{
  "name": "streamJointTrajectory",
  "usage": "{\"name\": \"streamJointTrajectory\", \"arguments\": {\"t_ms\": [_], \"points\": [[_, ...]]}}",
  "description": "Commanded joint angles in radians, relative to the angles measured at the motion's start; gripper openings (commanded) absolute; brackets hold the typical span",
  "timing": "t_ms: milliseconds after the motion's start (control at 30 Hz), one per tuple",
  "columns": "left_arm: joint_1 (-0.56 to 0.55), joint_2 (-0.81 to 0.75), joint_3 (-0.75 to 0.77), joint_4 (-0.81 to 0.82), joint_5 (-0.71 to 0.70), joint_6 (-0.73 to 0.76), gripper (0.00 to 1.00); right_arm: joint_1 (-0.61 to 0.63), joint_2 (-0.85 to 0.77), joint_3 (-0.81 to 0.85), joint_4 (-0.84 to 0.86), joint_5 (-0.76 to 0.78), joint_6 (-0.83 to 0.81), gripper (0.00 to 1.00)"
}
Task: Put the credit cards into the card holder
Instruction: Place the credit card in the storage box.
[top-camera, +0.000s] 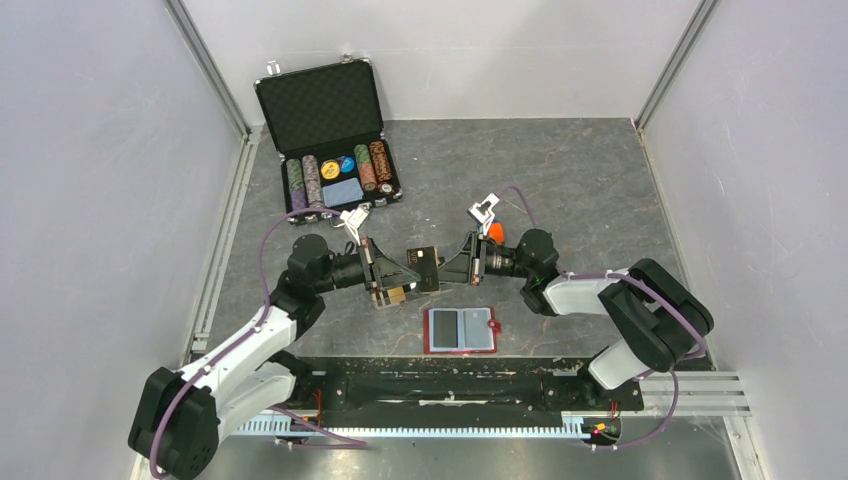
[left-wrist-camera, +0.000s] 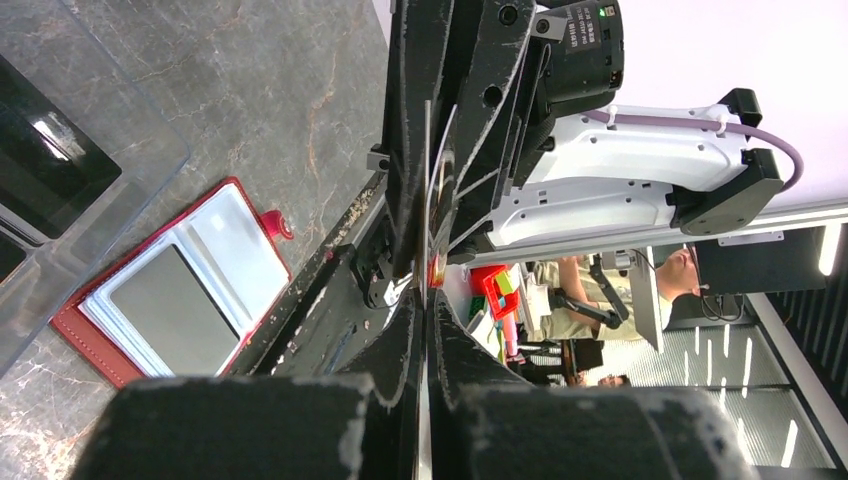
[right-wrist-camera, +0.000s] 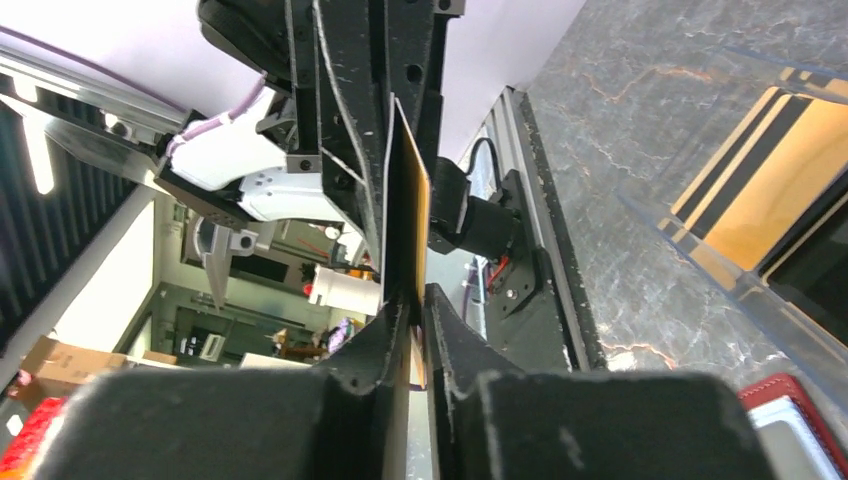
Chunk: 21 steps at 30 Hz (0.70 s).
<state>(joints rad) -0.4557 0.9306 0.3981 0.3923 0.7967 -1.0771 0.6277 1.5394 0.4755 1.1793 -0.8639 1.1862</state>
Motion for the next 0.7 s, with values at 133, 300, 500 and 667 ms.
{"name": "streamJointTrajectory", "arguments": {"t_ms": [133,300,500,667], "points": [[-0.005,-0.023,0.002,-0.047,-0.028,0.02,0.02,0.006,-0.071,0.067,-0.258,0.009,-0.189,0.0],[-0.005,-0.053,-0.002,-0.135,-0.058,0.067,0.02,-0.012,-0.152,0.171,-0.768,0.144,-0.484,0.0],[-0.004,-0.078,-0.005,-0.21,-0.107,0.102,0.05,-0.042,-0.195,0.166,-0.834,0.193,-0.525,0.0],[-0.003,-0.09,-0.005,-0.263,-0.149,0.121,0.03,-0.058,-0.207,0.155,-0.843,0.207,-0.531,0.0]]}}
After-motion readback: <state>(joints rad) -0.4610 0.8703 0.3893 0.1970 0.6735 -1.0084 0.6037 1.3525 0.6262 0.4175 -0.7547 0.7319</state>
